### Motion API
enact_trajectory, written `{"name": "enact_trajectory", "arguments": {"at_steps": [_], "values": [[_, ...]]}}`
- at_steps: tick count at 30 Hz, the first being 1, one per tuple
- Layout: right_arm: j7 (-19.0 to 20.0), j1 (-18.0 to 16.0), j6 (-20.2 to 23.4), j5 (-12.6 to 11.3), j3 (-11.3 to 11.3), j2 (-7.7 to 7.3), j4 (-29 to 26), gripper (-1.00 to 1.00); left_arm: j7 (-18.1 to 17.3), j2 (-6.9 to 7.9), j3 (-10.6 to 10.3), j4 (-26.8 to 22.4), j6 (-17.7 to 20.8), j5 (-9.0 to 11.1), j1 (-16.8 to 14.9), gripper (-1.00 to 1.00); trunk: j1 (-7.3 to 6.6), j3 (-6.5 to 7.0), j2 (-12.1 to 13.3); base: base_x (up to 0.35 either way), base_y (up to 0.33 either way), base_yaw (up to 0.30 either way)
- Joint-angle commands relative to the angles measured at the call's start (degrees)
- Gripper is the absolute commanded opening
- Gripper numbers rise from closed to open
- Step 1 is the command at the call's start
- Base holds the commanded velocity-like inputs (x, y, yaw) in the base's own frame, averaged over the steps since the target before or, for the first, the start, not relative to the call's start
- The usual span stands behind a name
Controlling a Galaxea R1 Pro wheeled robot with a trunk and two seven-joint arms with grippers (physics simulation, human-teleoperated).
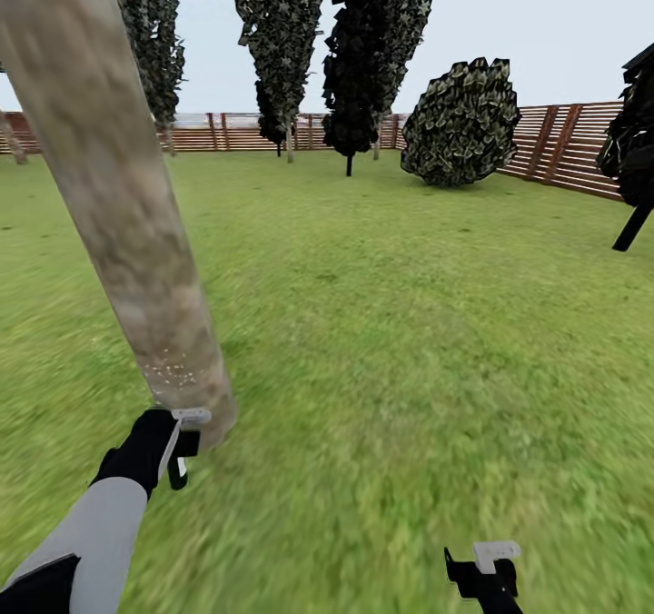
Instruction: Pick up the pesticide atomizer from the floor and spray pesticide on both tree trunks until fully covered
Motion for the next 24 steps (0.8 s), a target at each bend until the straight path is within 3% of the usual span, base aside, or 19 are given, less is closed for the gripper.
{"name": "enact_trajectory", "arguments": {"at_steps": [1,3,6,8,11,16,19,22,24], "values": [[-0.2,0.0,-0.2,0.6,-0.4,-0.01,0.1,1.0,-0.5,0.93,0.3,0.0,-0.6,0.0,0.5,-1.0,0.01,-0.05,0.0,0.231,-0.198,0.0],[-0.3,0.0,-0.2,0.6,-0.4,0.0,0.0,1.0,-0.4,2.93,0.5,0.2,-2.6,0.1,2.2,-1.0,0.01,-0.05,0.0,0.231,-0.198,0.0],[-0.3,0.0,-0.2,0.6,-0.4,0.01,0.0,1.0,-0.4,3.01,2.2,0.2,-3.0,0.1,2.9,-1.0,0.01,-0.05,0.0,0.232,-0.198,0.014],[-0.3,0.0,-0.2,0.6,-0.4,0.04,0.0,1.0,-0.3,2.86,4.8,-0.1,-3.7,0.1,3.0,-1.0,0.01,-0.05,0.0,0.181,-0.134,0.165],[-0.3,0.0,-0.2,0.6,-0.4,0.09,0.0,1.0,0.1,2.77,5.9,0.1,-5.6,-0.1,3.1,-1.0,0.01,-0.05,0.0,0.048,-0.033,0.25],[-0.3,0.0,-0.2,0.6,-0.4,0.1,0.0,1.0,2.5,2.43,5.9,0.5,-6.6,0.0,3.2,-1.0,0.01,-0.05,0.0,0.006,-0.004,0.273],[-0.3,0.0,-0.2,0.6,-0.4,0.24,0.0,1.0,2.7,0.49,5.7,0.5,-6.9,-0.3,3.7,-1.0,0.01,-0.05,0.0,0.042,-0.138,0.265],[-0.3,0.0,-0.2,0.6,-0.4,0.22,0.0,1.0,2.7,0.29,3.7,-0.2,-6.9,-0.4,3.9,-1.0,0.01,-0.05,0.0,0.08,-0.25,0.087],[-0.3,0.0,-0.2,0.6,-0.4,0.2,0.1,1.0,2.8,0.28,3.5,-0.5,-6.9,-0.4,3.9,-1.0,0.01,-0.05,0.0,0.04,-0.27,0.002]]}}
